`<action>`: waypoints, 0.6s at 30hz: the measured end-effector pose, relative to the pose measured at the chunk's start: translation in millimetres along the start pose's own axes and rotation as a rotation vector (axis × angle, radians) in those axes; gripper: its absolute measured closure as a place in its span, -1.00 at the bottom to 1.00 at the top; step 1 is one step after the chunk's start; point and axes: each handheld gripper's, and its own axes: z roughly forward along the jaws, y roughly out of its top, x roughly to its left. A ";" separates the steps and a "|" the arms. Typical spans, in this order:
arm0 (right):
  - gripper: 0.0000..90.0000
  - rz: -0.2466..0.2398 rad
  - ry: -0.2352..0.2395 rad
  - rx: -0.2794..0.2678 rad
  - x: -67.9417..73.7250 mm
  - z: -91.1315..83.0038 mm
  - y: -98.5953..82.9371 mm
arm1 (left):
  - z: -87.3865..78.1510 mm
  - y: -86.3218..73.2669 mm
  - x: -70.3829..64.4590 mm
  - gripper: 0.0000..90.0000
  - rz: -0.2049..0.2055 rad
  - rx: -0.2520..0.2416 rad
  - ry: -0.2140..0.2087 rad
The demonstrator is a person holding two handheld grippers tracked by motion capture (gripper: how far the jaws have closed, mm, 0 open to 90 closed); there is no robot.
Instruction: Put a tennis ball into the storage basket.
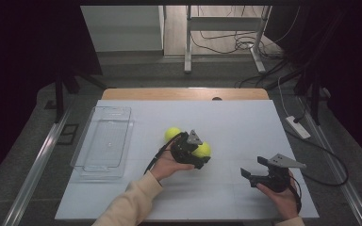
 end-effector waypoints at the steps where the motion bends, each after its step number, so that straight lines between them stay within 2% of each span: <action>1: -0.73 0.000 0.000 0.000 0.0 0.1 0.0 | -0.9 -0.7 0.0 -0.40 0.000 -0.004 0.000; 18: -0.73 0.001 -0.003 -0.001 0.0 0.1 -0.9 | -21.6 -9.1 -1.8 -0.40 0.005 -0.053 0.014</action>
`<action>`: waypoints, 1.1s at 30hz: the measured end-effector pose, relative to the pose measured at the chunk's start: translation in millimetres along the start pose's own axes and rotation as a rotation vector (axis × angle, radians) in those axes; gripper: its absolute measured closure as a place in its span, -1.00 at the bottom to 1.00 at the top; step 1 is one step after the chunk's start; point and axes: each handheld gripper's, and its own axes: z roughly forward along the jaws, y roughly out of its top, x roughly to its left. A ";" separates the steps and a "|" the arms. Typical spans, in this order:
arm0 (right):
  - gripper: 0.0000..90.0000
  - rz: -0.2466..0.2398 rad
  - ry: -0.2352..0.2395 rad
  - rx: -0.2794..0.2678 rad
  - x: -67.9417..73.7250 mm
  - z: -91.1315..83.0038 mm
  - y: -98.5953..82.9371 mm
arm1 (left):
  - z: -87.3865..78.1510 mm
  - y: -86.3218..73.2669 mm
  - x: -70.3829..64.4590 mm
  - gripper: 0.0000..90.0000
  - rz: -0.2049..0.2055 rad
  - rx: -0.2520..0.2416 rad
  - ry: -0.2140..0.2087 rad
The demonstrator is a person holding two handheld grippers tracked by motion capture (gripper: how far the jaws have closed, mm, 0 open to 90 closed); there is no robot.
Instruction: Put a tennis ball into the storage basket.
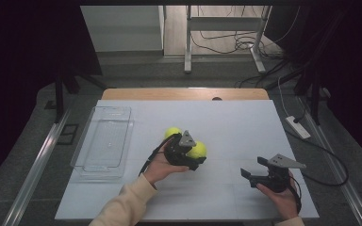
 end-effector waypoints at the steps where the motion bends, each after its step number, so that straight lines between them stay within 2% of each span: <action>1: -0.73 0.001 0.000 -0.001 0.1 -0.1 0.1 | -0.9 -0.5 0.0 -0.40 0.000 -0.003 0.000; 11: -0.73 -0.003 0.002 -0.005 1.8 0.1 0.4 | -6.4 -4.4 0.5 -0.40 -0.007 -0.018 0.004; 21: -0.73 -0.006 0.007 -0.007 3.1 -1.6 0.9 | -16.5 -9.1 2.7 -0.40 -0.019 -0.035 0.024; 33: -0.73 -0.006 0.007 -0.006 3.6 -0.9 0.9 | -37.6 -8.0 10.2 -0.40 -0.038 -0.093 0.050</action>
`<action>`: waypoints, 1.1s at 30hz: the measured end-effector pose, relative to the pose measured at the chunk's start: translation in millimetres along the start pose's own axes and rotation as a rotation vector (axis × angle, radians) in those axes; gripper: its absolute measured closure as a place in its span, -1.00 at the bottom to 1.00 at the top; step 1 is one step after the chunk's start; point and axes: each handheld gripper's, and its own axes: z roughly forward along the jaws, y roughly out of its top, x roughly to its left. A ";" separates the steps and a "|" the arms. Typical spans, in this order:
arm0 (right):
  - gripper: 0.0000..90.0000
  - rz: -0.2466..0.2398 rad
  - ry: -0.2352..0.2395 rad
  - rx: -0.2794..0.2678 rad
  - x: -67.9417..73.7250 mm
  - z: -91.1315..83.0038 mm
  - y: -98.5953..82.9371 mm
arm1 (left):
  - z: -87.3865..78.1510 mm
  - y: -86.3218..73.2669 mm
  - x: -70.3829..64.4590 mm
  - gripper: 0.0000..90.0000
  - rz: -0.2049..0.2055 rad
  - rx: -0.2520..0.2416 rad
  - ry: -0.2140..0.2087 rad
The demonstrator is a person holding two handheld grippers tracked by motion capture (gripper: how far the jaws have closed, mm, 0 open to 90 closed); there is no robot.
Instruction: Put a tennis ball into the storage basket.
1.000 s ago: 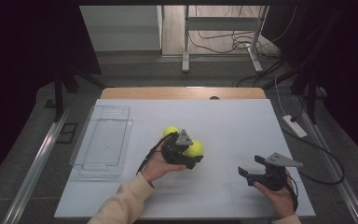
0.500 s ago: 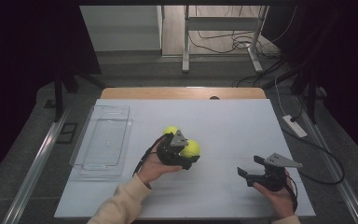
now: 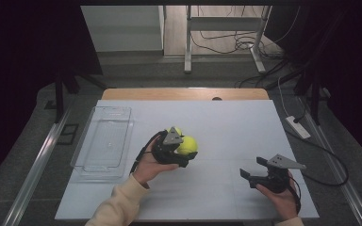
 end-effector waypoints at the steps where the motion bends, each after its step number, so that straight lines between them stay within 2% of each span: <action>1: -0.73 0.002 0.000 0.000 0.0 -0.3 0.0 | -1.6 0.1 1.0 -0.40 0.000 -0.003 0.002; 33: -0.73 0.000 -0.005 -0.002 -0.2 0.6 -1.9 | -36.3 0.2 23.7 -0.40 -0.072 -0.080 0.071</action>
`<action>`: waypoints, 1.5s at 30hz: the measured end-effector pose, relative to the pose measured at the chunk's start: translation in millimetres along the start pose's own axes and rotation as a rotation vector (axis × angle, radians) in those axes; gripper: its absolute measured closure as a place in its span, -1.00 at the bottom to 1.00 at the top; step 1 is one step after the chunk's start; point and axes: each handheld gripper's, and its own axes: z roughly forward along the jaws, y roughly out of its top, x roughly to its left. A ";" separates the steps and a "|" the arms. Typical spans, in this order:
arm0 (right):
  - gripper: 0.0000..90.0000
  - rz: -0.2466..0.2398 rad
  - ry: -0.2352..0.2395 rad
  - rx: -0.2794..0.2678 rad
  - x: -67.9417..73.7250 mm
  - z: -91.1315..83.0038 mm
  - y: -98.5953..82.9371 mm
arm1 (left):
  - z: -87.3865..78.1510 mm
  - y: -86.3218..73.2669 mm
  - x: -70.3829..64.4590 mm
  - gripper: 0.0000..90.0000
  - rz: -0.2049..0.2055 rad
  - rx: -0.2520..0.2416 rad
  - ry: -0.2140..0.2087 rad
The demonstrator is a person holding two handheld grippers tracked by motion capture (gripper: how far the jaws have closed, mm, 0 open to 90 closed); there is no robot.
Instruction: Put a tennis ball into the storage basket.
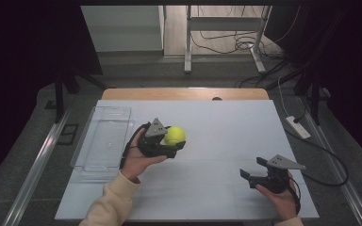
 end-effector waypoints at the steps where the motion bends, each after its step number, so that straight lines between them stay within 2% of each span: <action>1: -0.73 0.000 0.000 0.000 0.0 0.0 0.0 | 0.0 0.0 0.0 -0.40 0.000 0.000 0.000; 45: -0.73 0.007 -0.009 -0.003 -0.8 -0.6 0.0 | -38.3 0.6 28.3 -0.40 -0.061 -0.083 0.076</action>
